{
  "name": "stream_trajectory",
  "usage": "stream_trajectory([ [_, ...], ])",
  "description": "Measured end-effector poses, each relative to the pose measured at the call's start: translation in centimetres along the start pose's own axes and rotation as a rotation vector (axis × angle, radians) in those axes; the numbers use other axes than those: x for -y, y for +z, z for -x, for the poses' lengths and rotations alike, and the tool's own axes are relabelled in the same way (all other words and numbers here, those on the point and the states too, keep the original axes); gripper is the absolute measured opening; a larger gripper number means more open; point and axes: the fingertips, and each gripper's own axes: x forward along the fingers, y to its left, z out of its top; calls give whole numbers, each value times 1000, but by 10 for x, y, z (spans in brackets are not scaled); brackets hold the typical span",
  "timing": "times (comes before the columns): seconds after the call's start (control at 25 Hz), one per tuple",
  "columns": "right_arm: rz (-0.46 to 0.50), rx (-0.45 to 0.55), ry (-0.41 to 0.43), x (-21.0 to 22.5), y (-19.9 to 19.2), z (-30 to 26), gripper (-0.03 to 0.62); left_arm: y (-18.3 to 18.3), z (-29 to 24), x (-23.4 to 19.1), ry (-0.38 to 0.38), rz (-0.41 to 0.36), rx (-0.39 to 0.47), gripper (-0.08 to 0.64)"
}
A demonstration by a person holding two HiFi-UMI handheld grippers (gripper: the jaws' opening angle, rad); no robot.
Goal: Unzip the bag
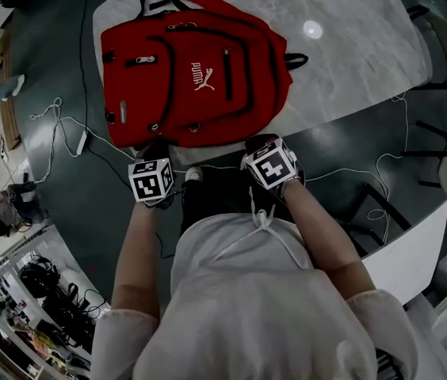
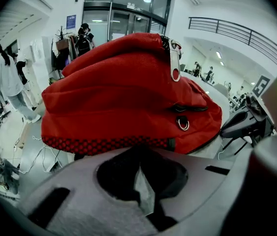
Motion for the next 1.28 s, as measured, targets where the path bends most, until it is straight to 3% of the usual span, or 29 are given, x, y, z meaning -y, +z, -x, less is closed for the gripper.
stream_trajectory([
  [0.2, 91, -17, -2, 17, 0, 8, 29, 0, 0, -1, 28, 22, 9, 21],
  [0.48, 15, -18, 12, 44, -9, 15, 29, 1, 0, -3, 44, 77, 18, 21],
  [0.72, 113, -25, -67, 71, -1, 25, 29, 1, 0, -4, 80, 89, 29, 21],
  [0.92, 100, -7, -100, 95, 5, 29, 29, 1, -1, -4, 91, 92, 27, 21],
  [1.28, 63, -13, -123, 97, 4, 26, 31, 1, -2, -3, 76, 94, 11, 21],
])
